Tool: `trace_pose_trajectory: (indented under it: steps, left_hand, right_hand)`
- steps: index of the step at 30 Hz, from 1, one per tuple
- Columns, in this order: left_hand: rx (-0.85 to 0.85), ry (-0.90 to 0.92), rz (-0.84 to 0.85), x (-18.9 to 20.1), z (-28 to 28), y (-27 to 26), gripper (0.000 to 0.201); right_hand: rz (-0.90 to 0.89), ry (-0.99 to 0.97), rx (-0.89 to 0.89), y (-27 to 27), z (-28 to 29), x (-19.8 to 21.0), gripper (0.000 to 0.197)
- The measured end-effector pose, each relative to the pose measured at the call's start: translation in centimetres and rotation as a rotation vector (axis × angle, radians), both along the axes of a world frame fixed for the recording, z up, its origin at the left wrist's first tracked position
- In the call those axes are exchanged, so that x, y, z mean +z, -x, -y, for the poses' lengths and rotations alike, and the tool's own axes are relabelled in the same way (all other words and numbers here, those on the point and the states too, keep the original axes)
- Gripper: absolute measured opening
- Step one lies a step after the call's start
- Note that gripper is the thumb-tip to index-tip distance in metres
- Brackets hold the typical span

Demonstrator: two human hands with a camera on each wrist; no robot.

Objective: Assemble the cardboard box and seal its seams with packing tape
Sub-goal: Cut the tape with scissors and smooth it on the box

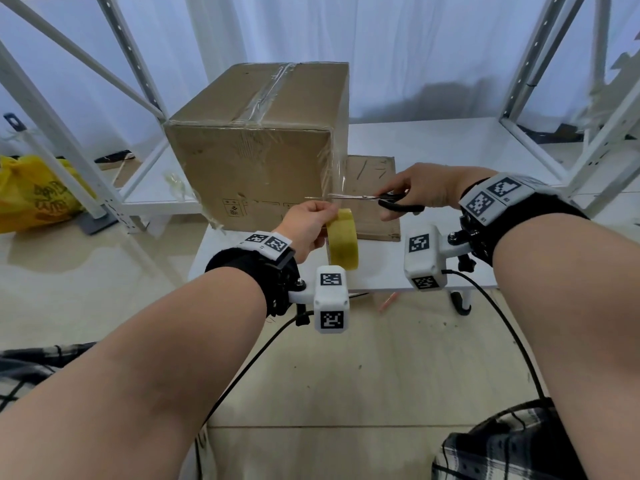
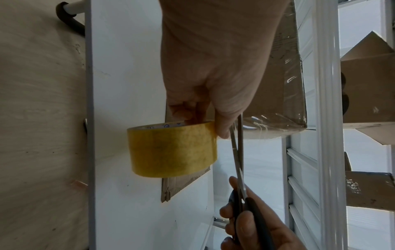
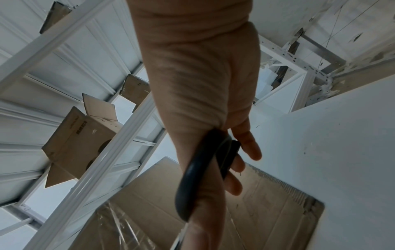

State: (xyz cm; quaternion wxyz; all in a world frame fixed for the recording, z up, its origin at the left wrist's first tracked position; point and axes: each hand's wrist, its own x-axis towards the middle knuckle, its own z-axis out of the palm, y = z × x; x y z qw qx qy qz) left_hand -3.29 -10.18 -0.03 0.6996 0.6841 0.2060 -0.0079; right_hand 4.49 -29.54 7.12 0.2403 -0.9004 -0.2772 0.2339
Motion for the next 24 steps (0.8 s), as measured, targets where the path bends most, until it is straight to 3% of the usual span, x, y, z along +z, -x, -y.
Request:
trace_pose_trajectory:
  steps: [11,19,24]
  left_hand:
    - [-0.003,-0.038,-0.007,0.3,-0.6,0.0,0.008]
    - [-0.03,-0.067,-0.031,0.1,-0.3,0.2,0.006]
    - [-0.092,-0.077,-0.038,-0.9,0.5,0.5,0.006]
  right_hand:
    - [0.115,0.019,0.053,-0.5,-0.3,0.0,0.023]
    - [0.146,0.029,0.031,-0.3,0.3,0.0,0.037]
    - [0.056,0.123,0.021,0.0,0.9,-0.4,0.043]
